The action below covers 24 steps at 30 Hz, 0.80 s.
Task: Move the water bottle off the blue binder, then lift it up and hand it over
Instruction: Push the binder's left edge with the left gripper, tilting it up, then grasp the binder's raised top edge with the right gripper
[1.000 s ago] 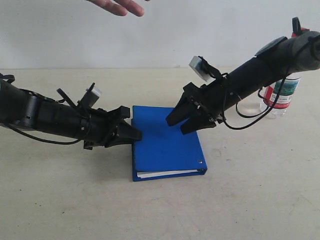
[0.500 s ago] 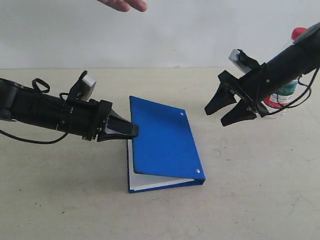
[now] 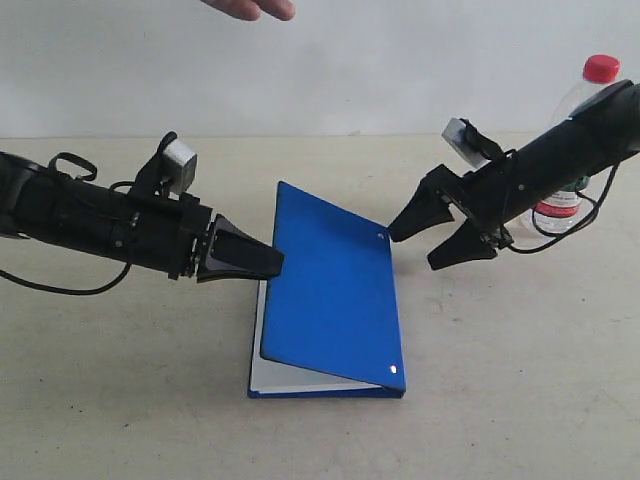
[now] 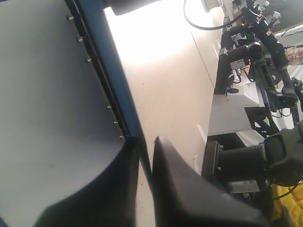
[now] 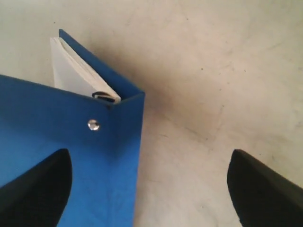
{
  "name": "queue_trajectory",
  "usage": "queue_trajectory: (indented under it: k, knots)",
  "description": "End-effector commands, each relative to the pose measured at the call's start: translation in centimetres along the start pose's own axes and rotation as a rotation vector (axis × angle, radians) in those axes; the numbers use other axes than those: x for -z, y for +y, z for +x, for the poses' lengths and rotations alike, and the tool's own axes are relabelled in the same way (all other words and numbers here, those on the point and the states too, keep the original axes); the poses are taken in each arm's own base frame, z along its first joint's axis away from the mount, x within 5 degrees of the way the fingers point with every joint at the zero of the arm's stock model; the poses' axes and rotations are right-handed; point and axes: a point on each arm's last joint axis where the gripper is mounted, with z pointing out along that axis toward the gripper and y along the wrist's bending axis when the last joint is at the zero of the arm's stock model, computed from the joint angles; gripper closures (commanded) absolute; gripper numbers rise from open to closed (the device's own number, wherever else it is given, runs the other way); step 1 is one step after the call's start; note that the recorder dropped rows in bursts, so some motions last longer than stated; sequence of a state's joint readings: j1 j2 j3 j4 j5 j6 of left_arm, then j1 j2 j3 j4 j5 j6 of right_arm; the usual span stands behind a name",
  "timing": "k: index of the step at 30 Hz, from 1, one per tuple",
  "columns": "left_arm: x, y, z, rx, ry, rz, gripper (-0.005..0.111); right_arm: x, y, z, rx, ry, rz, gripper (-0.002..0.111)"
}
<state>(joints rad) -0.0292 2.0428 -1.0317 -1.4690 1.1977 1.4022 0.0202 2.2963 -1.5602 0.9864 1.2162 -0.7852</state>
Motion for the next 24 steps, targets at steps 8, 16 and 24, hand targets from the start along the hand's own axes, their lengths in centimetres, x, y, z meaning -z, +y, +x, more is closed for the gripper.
queue_trajectory:
  k: [8,16,24]
  knots:
    - [0.0,-0.7,-0.2,-0.054,-0.004,0.025,0.102,-4.2,1.4,-0.1,0.137,0.018,-0.102,0.029]
    - [0.1,-0.6,-0.2,-0.054,-0.005,0.024,0.102,-5.7,2.9,-0.2,0.215,0.011,-0.145,0.034]
    - [0.6,1.4,-0.2,-0.040,-0.004,-0.182,0.102,-4.4,4.4,-0.6,0.211,-0.012,-0.138,0.091]
